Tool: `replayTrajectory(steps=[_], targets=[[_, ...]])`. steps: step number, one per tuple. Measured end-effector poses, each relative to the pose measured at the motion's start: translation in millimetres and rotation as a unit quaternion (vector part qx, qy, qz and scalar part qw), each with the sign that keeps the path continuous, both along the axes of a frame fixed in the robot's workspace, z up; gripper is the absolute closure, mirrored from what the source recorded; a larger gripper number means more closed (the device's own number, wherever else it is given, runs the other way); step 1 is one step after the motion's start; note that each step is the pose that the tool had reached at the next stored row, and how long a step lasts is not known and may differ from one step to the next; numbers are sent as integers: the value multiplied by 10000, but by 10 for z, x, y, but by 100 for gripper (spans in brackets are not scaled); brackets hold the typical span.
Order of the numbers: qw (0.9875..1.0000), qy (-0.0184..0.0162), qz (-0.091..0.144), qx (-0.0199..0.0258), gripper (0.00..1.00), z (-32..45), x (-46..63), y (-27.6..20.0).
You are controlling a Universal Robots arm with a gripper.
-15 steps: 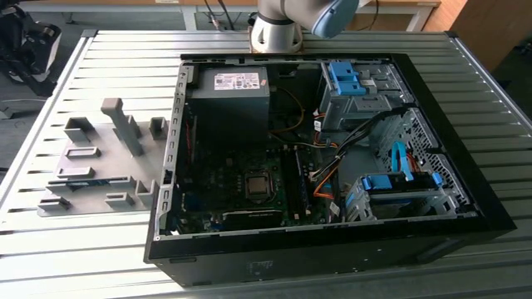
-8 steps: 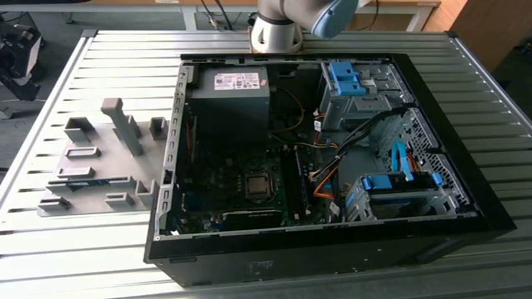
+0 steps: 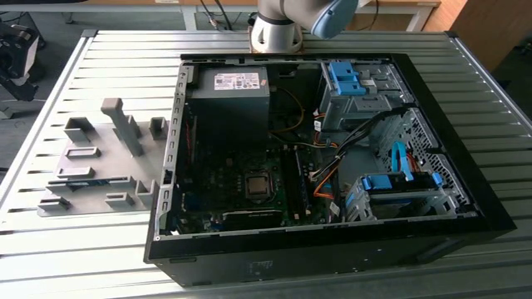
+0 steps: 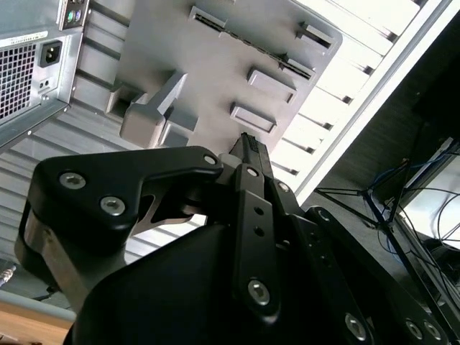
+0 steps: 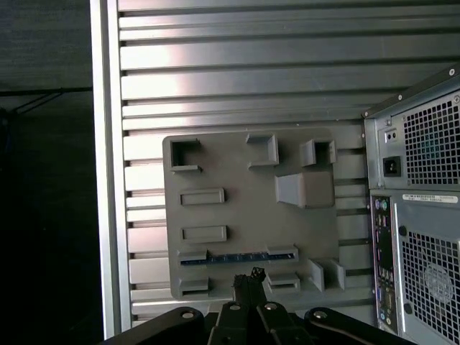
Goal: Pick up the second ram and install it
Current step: 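Pick up the second ram and move it above second insertion slot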
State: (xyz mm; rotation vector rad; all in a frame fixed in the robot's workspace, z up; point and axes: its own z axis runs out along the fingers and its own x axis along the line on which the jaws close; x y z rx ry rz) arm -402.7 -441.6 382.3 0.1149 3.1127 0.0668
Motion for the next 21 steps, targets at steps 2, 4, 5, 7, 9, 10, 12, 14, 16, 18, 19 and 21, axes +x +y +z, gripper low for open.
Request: replayTrajectory(steps=[2,4,5,7,9,10,12,14,16,18,19,21], targets=[[10000,0,0,0,89,0,0,0],[10000,0,0,0,89,0,0,0],[10000,0,0,0,89,0,0,0],[10000,0,3,0,89,0,-1,0],[10000,0,25,0,89,0,-1,0],[10000,0,57,0,89,0,-1,0],[9998,1,199,0,89,1,-2,1],[9992,0,387,0,89,-1,-1,0],[9984,1,565,0,89,-2,-1,0],[9972,-1,744,-4,89,-5,-1,0],[9965,0,835,-6,89,-7,-1,0],[9948,1,1014,-12,89,-9,-1,0]])
